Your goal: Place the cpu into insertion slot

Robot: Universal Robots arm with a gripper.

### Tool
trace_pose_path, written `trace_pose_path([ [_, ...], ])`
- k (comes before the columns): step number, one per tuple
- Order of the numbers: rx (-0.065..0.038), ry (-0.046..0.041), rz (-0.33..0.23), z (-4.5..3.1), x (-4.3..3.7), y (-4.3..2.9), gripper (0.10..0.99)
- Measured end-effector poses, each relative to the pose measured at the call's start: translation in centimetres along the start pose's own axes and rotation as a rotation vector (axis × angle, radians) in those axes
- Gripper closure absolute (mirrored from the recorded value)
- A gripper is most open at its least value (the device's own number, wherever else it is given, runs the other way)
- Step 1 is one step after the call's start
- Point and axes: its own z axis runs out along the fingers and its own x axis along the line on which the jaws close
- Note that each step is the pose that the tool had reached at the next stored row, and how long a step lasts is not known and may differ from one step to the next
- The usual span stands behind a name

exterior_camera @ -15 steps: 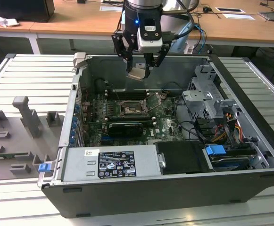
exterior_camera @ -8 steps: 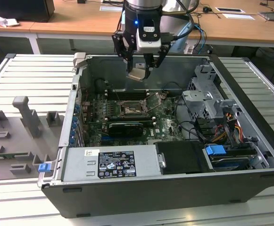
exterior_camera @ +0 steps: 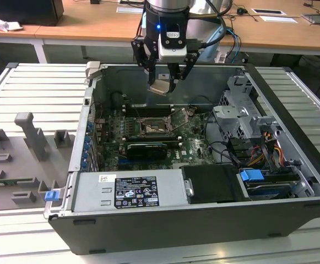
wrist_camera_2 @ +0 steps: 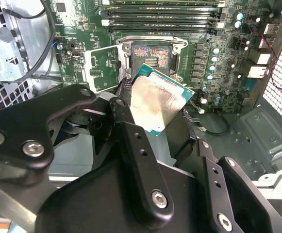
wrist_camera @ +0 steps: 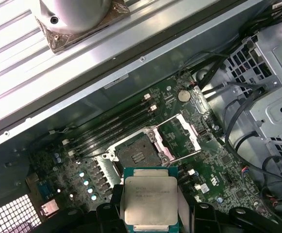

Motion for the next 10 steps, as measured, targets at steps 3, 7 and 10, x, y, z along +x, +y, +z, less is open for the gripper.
trace_pose_path([
  [3, 0.000, -0.0010, 0.010, 0.05, 0.00, -0.01, 0.557],
  [7, -0.001, -0.0037, 0.041, 0.15, 0.00, -0.01, 0.557],
  [10, -0.002, -0.0078, 0.087, 0.24, 0.00, -0.02, 0.557],
])
